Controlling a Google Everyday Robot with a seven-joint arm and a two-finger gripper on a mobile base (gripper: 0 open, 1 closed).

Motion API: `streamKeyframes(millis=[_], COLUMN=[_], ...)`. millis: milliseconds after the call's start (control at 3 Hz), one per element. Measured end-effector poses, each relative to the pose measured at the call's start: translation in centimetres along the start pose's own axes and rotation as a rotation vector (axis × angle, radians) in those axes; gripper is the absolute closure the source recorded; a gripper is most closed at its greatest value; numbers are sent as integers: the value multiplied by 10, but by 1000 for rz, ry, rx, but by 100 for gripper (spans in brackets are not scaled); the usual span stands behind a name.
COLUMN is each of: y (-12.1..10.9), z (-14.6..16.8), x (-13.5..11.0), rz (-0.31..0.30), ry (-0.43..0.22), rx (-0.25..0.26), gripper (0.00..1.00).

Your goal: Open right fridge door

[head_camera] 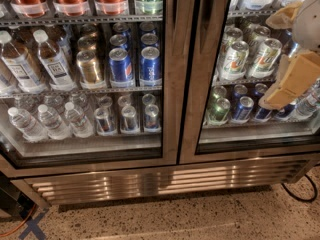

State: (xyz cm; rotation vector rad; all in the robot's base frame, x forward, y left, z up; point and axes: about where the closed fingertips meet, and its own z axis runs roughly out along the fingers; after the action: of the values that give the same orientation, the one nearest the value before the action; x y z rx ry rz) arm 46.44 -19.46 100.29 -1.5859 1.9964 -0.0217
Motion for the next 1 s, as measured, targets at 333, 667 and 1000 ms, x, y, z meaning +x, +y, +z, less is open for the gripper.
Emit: streamKeyframes(millis=[333,667,1000], y=[-10,-26,-36], z=[6,15,16], x=[-5,-12,-18], rz=[1,6,2], ry=[-45,-125,-181], rx=[35,81,115], gripper=[0,0,10])
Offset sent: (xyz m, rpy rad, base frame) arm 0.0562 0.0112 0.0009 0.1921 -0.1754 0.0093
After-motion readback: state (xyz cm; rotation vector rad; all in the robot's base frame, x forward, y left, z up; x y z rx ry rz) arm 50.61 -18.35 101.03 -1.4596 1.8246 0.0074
